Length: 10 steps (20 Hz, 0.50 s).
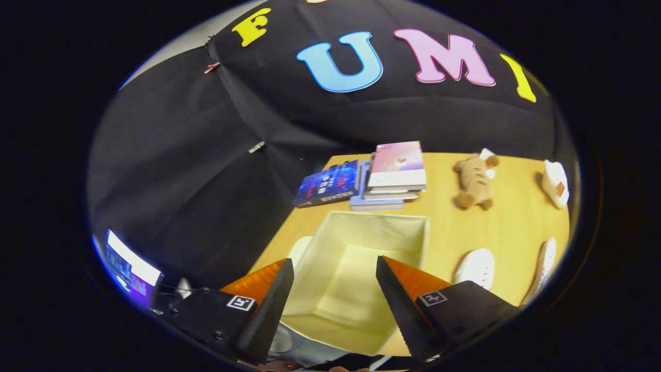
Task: Open the storage box then place both shoes into the box .Put the left shoe in first, then the right shoe, with the right side of both shoes facing outward in a uniform manner.
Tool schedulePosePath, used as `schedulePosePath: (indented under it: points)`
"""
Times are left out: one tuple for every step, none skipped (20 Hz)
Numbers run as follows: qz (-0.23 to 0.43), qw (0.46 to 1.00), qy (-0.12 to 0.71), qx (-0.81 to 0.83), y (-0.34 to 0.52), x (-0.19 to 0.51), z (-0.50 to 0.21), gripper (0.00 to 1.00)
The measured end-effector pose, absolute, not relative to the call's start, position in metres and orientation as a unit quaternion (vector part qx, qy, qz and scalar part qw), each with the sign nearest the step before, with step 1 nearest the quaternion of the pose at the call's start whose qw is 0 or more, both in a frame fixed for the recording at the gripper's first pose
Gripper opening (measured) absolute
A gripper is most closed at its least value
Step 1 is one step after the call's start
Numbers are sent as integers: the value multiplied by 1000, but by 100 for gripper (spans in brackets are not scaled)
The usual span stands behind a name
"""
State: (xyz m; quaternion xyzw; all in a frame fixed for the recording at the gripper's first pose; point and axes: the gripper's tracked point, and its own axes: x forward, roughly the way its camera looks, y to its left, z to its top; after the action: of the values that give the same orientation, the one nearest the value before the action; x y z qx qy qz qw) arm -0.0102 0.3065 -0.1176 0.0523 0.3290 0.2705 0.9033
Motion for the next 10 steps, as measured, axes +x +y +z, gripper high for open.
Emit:
schedulePosePath:
  points:
    - [251,913,320,25,282,-7,-124,98]
    - [233,920,315,1,259,-5,-130,98]
    - [217,924,315,-17,236,-9,-135,98]
    - [208,925,317,-24,219,-14,-139,99]
    - [199,926,320,-28,201,-17,-147,99]
    - [186,927,324,-32,185,-18,-154,99]
    - [173,927,330,-36,168,-19,-163,98]
    - [160,927,337,-42,151,-21,-174,99]
    - [152,925,345,-47,137,-23,-184,99]
    - [146,923,354,-52,124,-24,-195,98]
